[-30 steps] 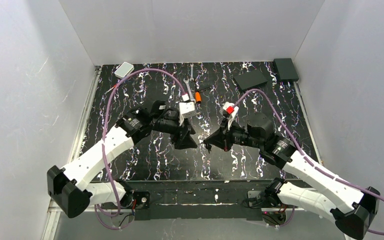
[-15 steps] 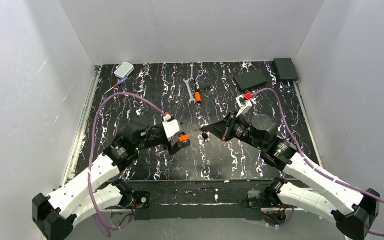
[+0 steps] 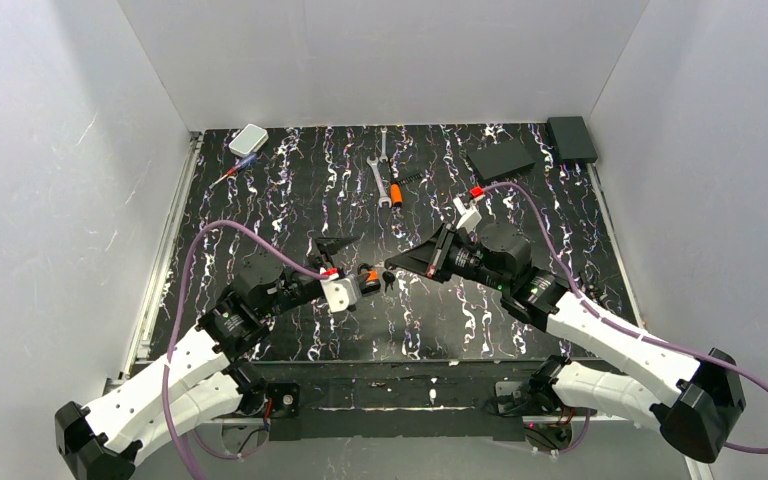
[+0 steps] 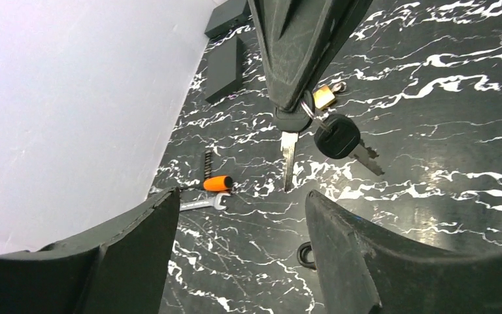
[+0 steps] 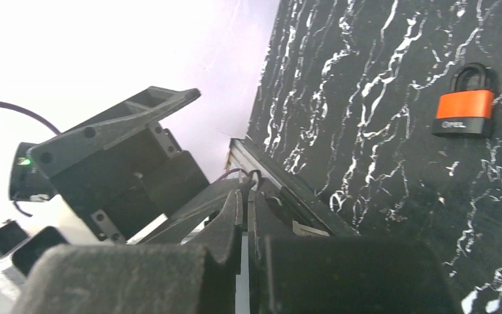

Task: Unlock with the key

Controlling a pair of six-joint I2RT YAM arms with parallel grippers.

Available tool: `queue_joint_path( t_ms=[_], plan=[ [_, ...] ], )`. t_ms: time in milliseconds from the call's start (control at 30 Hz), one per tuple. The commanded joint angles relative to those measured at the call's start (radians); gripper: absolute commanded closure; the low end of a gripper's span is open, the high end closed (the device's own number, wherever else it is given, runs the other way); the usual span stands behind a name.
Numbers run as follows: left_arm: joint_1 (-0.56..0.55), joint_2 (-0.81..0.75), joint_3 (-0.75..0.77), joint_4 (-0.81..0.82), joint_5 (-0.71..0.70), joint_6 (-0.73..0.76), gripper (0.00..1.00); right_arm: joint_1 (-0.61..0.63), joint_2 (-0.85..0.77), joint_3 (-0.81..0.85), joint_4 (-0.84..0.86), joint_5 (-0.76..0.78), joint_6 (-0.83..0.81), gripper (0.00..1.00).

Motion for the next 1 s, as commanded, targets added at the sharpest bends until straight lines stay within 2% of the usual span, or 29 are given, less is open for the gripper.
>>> queue_joint_path(
  t_ms=[0, 133, 267, 433, 833, 967],
  plan=[
    [-0.007, -0.016, -0.007, 0.022, -0.028, 0.044, 0.34, 0.002, -0.008, -0.002, 0.119, -0.020, 0.056, 0.99],
    [-0.008, -0.013, -0.007, 0.007, -0.002, 0.047, 0.38, 0.002, -0.021, -0.015, 0.124, -0.001, 0.056, 0.99],
    [-0.010, -0.003, 0.004, -0.005, 0.009, 0.041, 0.47, 0.003, -0.013, -0.016, 0.132, -0.010, 0.064, 0.99],
    [-0.015, 0.008, 0.008, -0.007, 0.018, 0.034, 0.54, 0.006, 0.001, -0.018, 0.142, -0.022, 0.073, 0.99],
    [-0.034, 0.025, 0.016, -0.011, 0.045, 0.020, 0.67, 0.025, 0.025, -0.019, 0.162, -0.021, 0.081, 0.99],
    [-0.038, 0.028, 0.019, -0.013, 0.045, 0.019, 0.80, 0.032, 0.031, -0.021, 0.170, -0.019, 0.081, 0.99]
  ],
)
